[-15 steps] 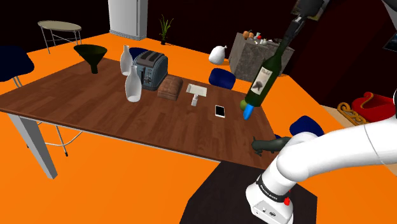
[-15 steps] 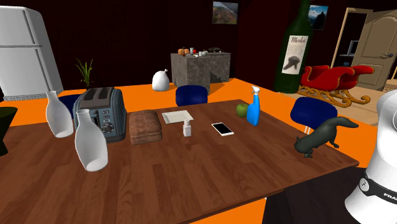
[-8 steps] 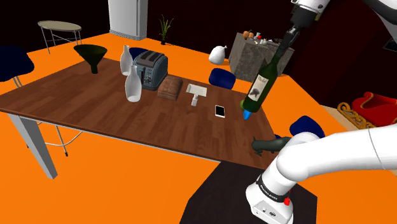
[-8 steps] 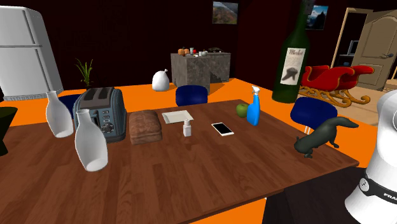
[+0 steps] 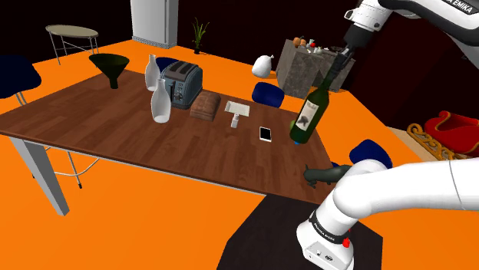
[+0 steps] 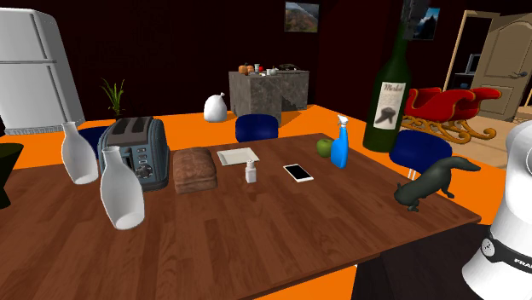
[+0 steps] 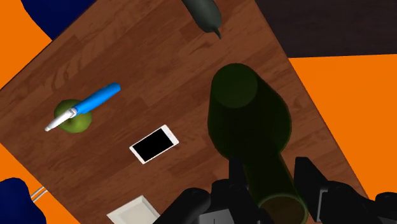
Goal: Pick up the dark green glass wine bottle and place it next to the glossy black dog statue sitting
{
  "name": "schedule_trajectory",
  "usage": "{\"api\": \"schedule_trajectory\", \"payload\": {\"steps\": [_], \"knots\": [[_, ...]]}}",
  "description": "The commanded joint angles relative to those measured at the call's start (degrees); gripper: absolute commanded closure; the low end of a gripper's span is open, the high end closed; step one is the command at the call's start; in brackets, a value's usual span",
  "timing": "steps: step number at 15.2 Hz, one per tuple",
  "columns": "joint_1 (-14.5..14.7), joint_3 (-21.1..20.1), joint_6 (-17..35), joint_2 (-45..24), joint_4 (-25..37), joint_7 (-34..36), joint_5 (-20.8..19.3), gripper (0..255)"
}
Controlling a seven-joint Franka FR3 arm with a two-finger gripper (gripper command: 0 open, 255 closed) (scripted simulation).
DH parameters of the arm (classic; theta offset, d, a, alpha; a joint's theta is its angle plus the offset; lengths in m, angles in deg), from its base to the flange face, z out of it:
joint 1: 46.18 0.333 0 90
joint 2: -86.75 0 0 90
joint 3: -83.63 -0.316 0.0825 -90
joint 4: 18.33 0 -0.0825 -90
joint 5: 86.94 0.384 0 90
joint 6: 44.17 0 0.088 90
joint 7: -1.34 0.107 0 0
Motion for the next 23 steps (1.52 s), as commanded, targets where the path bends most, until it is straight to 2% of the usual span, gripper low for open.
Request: {"api": "schedule_trajectory", "payload": {"steps": [1, 23], "knots": [[-0.1, 0.0, 1.4, 0.9, -2.2, 0.2, -0.2, 255], [-1.8, 2.0, 15.9, 8.0, -23.8, 1.2, -2.7, 255]]}}
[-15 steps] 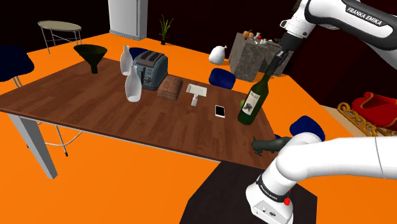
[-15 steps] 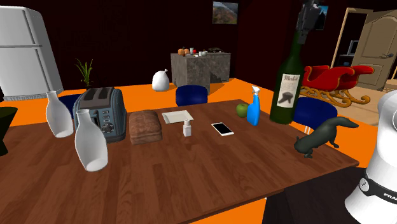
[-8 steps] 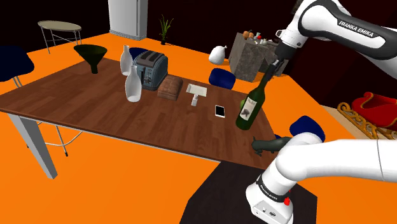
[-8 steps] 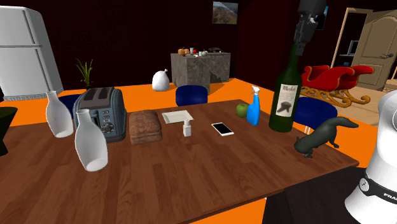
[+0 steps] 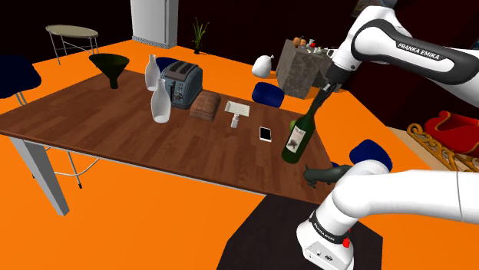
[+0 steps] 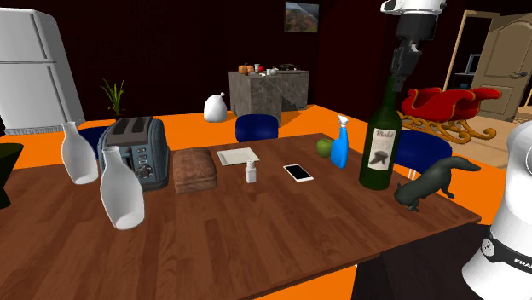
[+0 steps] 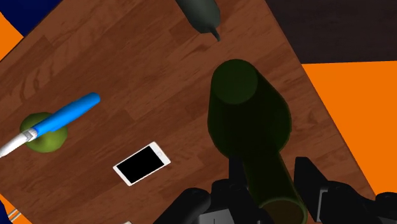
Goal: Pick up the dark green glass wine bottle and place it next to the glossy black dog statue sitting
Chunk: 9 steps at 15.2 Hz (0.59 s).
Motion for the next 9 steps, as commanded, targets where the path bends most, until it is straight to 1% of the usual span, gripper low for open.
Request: {"api": "schedule_trajectory", "payload": {"steps": [1, 9], "knots": [[-0.2, 0.3, 1.4, 0.5, -1.8, 0.0, -0.3, 255], [-0.9, 1.5, 6.9, 1.7, -8.5, 0.3, -1.6, 255]]}}
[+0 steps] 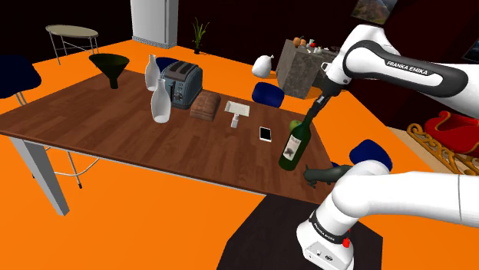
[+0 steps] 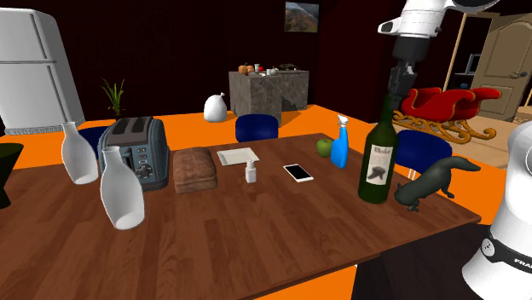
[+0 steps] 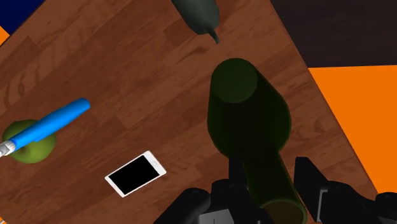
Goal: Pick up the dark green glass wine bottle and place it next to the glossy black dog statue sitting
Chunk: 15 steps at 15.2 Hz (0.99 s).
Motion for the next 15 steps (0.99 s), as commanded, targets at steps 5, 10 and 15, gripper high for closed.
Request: {"api": "schedule_trajectory", "payload": {"steps": [5, 10, 15], "knots": [[-0.5, 1.1, 4.4, 0.2, -4.6, 0.1, -1.1, 255], [-1.0, 2.1, 8.2, 0.2, -8.4, 0.2, -2.0, 255], [-1.3, 2.7, 10.5, 0.0, -10.5, 0.3, -2.7, 255]]}}
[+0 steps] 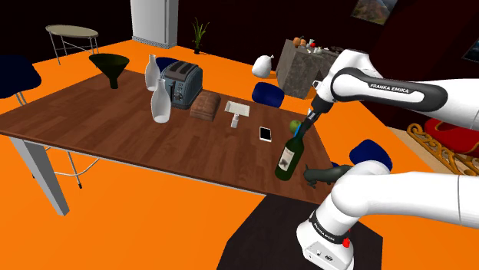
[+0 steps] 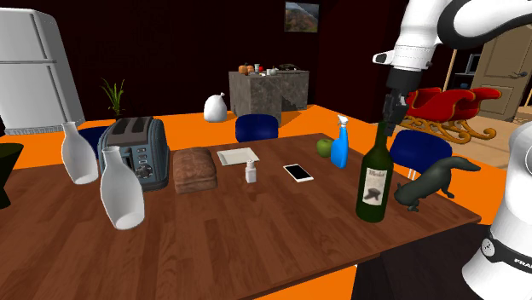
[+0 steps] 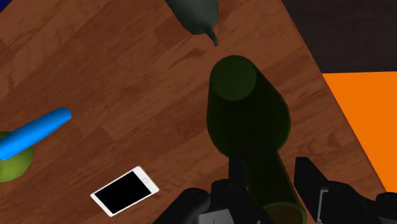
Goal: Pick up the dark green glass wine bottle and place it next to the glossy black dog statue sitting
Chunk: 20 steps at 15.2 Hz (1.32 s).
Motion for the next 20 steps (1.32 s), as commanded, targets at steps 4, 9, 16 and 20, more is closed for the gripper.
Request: {"api": "schedule_trajectory", "payload": {"steps": [4, 9, 16, 20], "knots": [[0.0, 0.0, 0.2, 0.1, -0.2, 0.0, -0.1, 255], [-0.1, 0.0, 0.2, 0.1, -0.2, 0.0, -0.1, 0], [0.5, -2.0, -7.5, 1.4, 6.2, -0.3, 1.7, 0], [0.5, -2.0, -7.5, 1.4, 6.2, -0.3, 1.7, 0]]}}
